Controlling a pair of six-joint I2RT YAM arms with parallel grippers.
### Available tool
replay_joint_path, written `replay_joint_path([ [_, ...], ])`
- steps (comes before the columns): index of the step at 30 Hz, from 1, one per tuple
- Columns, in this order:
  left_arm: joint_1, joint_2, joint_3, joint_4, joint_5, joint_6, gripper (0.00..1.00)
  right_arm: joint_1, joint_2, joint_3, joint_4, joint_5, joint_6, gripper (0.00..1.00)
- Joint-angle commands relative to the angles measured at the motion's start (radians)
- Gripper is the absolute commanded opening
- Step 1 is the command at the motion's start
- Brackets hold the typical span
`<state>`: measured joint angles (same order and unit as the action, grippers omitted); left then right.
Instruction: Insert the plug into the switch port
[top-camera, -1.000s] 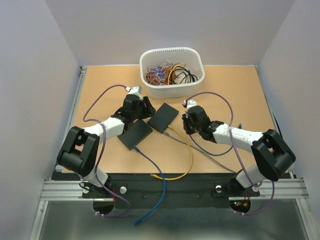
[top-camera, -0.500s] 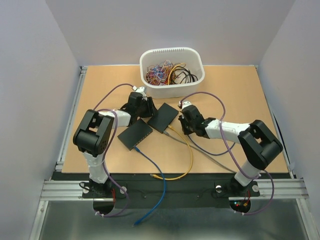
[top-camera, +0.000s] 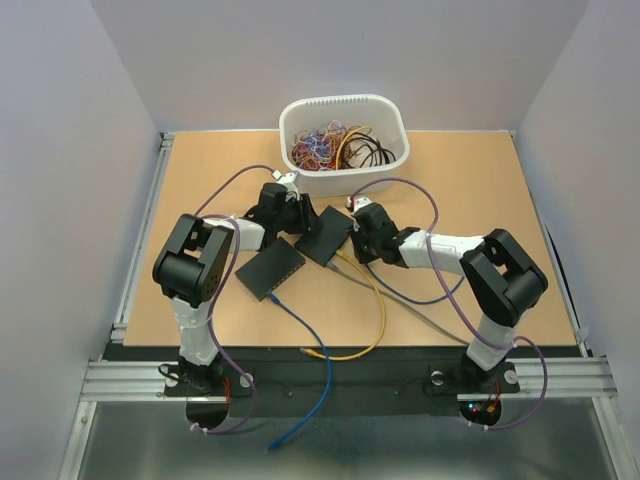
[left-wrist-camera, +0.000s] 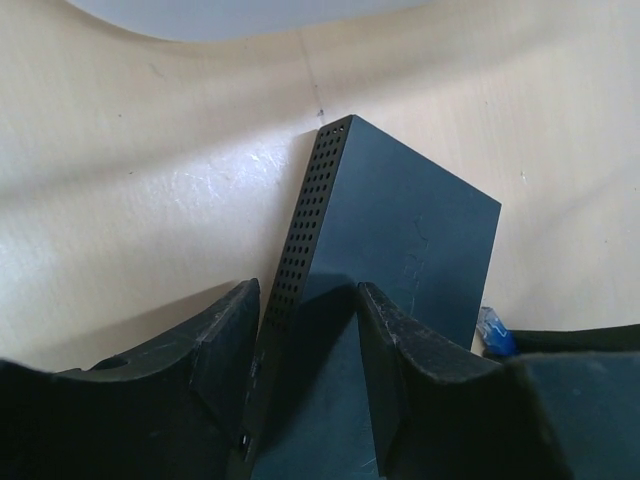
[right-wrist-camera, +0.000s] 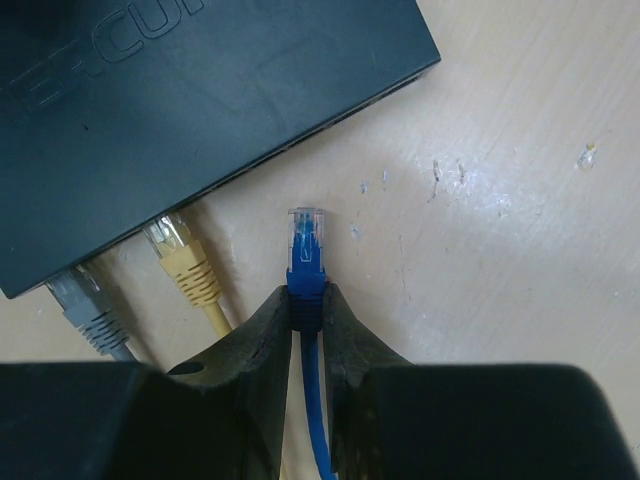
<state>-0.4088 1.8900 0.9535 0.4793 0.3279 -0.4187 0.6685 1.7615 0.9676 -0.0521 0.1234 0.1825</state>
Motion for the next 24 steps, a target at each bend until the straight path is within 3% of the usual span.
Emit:
replay_joint_path([
  [1, -0.013, 0.015, 0.036, 0.024, 0.039, 0.029, 0.53, -0.003, 0.026, 0.04, 0.011, -0.025, -0.014, 0.01],
  [24, -0.059, 0.057, 0.062, 0.018, 0.062, 0.055, 0.5, -0.004, 0.073, 0.095, 0.009, -0.036, -0.025, 0.01],
])
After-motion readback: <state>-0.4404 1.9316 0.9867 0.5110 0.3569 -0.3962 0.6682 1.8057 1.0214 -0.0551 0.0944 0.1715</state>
